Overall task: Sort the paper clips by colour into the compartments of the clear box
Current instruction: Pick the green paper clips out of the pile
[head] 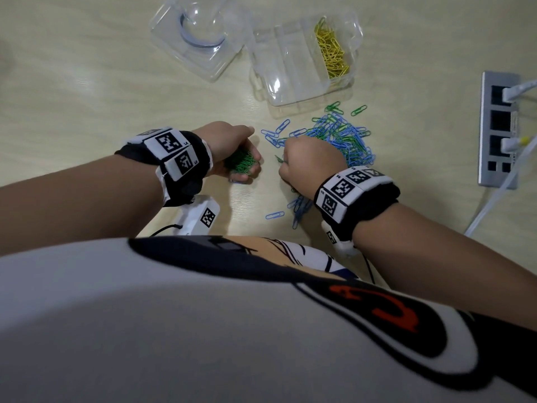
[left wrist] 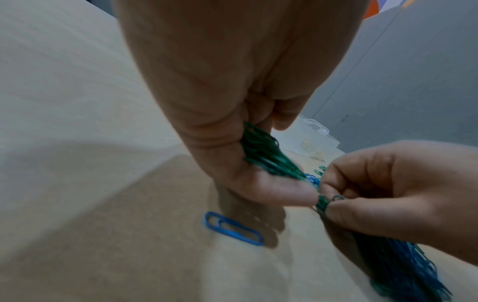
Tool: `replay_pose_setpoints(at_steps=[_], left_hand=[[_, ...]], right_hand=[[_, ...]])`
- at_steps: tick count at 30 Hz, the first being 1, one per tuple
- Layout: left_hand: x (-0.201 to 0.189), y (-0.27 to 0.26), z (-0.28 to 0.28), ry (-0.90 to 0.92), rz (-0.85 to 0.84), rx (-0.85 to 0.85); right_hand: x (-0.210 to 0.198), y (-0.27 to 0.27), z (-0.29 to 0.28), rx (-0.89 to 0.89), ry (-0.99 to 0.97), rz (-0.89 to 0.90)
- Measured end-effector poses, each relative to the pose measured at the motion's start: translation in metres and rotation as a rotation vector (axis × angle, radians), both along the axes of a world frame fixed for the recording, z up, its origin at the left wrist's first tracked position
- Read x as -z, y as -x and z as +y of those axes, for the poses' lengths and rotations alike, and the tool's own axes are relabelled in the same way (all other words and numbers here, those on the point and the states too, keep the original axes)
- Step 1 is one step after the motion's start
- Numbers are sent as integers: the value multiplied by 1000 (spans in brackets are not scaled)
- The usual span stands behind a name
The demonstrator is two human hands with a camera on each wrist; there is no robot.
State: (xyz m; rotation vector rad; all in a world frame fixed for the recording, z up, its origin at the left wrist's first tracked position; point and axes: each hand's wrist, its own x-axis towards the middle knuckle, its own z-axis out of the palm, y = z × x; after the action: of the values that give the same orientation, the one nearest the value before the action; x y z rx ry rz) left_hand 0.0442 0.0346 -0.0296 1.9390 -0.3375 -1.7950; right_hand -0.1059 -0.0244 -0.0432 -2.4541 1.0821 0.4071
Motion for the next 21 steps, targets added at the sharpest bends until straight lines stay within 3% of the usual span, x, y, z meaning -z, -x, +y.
replay_pose_setpoints(at_steps=[12, 18, 21], left_hand=[[-1, 10, -17, 33, 37, -43], [-2, 18, -21, 63, -20, -90], [-4, 19, -25, 54, 90, -57]], right_hand=[[-21, 6, -4, 120, -130, -427], [-24, -9, 2, 115, -154, -418], [-25, -2, -8, 208, -136, -482]])
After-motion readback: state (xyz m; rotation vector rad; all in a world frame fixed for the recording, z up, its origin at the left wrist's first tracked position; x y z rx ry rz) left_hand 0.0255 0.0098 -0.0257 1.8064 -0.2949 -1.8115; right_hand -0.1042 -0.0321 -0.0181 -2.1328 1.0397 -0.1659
